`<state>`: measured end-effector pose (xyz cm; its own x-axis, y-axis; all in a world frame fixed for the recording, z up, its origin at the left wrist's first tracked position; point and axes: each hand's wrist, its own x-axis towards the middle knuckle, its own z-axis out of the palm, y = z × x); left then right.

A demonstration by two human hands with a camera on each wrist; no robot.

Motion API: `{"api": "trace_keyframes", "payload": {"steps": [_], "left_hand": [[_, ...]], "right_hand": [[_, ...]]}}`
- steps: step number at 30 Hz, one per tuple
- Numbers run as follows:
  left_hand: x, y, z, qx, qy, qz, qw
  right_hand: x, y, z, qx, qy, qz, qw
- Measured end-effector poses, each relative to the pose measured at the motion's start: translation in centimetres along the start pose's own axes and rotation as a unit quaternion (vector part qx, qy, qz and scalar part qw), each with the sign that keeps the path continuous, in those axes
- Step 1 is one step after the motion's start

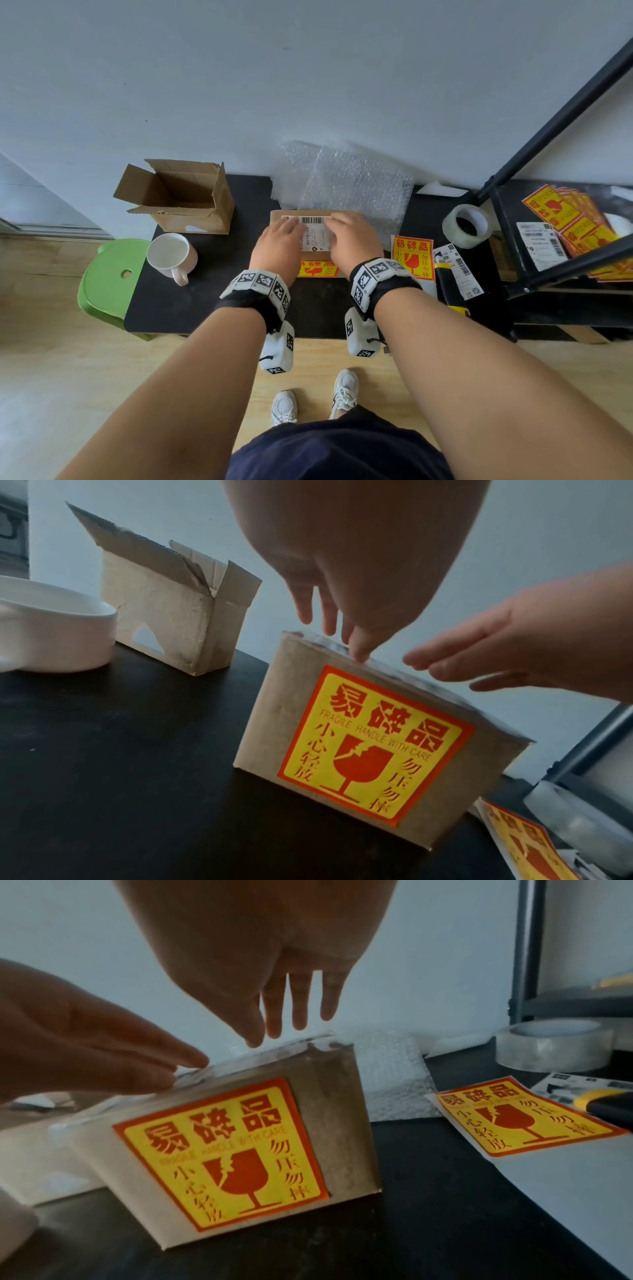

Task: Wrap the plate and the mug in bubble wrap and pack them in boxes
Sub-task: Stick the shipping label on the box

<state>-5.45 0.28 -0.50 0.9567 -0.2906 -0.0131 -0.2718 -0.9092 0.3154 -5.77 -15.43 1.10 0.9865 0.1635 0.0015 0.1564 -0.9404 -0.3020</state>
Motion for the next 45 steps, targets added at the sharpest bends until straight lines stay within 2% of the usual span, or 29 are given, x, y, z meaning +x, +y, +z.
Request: {"api": "trace_keyframes", "payload": {"steps": [3,5,7,16,19,21,23,25,30,41,43,45], "left_hand": [[0.0,-0.4,0.2,0.008,-0.082,-0.037,0.996],[0.1,-0.8,0.1,0.027,-0.134,-0.041,0.990],[0.2,-0.9,0.1,0.023,-0.157,-0.043,0.986],[-0.2,-0.3,0.0,0.010,-0.182,-0.067,0.981],[-0.6,-0.3,0.2,0.008,-0.171,-0.067,0.983],[-1.0,-0.4,0.5,0.011,-0.157,-0.065,0.985],[-1.4,-0.5,0.8,0.008,-0.143,-0.065,0.987],[-1.8,-0.6,1.2,0.006,-0.135,-0.063,0.989],[-1.9,-0.9,1.4,0.044,-0.130,-0.048,0.989],[-2.1,-0.7,1.5,0.079,-0.126,-0.050,0.988],[-2.4,-0.8,1.6,0.104,-0.102,-0.039,0.989],[-3.1,-0.9,1.9,0.132,-0.075,-0.011,0.988]], "right_hand": [[-0.2,-0.4,1.3,-0.033,-0.082,-0.002,0.996],[-0.3,-0.5,1.7,-0.044,-0.116,0.040,0.991],[-0.4,-0.5,1.5,-0.054,-0.131,0.091,0.986],[-0.3,-0.2,1.1,-0.083,-0.130,0.171,0.973],[-0.5,-0.2,1.2,-0.039,-0.115,0.196,0.973],[-0.7,-0.1,1.4,-0.002,-0.077,0.223,0.972],[-0.9,-0.2,1.7,0.075,-0.050,0.288,0.953],[-1.3,-0.5,2.3,0.152,-0.067,0.330,0.929],[-1.6,-0.4,2.3,0.237,-0.051,0.321,0.916],[-2.2,0.3,1.7,0.272,-0.039,0.331,0.903],[-2.2,0.2,1.7,0.221,-0.028,0.311,0.924],[-2.1,0.4,2.0,0.104,0.005,0.232,0.967]]}}
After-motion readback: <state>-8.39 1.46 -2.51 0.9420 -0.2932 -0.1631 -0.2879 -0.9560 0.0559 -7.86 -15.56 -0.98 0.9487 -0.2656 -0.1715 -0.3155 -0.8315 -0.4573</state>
